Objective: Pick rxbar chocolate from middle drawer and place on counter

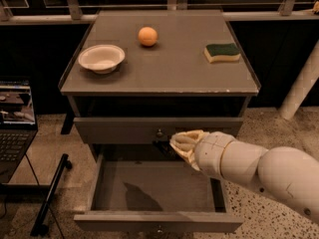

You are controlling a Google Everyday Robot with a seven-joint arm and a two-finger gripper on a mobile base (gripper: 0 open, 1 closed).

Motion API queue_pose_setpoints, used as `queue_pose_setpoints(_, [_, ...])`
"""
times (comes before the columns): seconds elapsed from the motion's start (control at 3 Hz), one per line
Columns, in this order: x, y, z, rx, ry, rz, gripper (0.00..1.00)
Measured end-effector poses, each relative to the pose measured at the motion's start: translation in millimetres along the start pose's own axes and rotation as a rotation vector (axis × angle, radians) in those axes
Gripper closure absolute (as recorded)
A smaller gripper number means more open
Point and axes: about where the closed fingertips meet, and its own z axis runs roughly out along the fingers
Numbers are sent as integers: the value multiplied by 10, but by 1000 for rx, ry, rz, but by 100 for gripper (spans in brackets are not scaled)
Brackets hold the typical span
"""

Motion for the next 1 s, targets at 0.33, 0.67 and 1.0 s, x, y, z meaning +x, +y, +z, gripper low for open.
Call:
queue_pose_setpoints(0.33, [-643,-245,-255,88,-42,-104,100])
queue_pose_setpoints(0.67, [-1193,-429,-433,165,-79,-181,100])
queue_pose_setpoints(1.0, [-1745,-554,-562,243,-115,-243,100])
